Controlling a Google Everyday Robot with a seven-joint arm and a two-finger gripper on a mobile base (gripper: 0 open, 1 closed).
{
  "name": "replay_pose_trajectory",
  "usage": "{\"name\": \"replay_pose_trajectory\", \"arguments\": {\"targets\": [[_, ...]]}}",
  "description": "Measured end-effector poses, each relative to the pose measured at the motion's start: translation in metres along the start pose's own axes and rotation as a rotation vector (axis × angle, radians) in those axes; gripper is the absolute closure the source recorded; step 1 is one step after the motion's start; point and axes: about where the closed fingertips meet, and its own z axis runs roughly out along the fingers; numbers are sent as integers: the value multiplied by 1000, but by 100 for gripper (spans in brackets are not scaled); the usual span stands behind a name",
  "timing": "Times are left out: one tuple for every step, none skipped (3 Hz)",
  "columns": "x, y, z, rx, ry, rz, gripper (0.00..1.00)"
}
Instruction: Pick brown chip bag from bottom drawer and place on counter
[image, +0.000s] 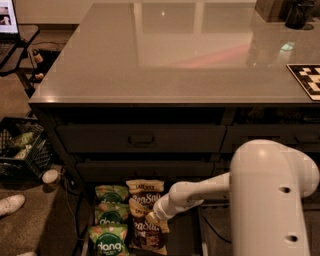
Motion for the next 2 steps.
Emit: {"name": "replay_pose_trajectory", "arguments": {"targets": [[-3,11,-33,-34,3,47,100],[-6,21,-71,-49,19,88,100]]}}
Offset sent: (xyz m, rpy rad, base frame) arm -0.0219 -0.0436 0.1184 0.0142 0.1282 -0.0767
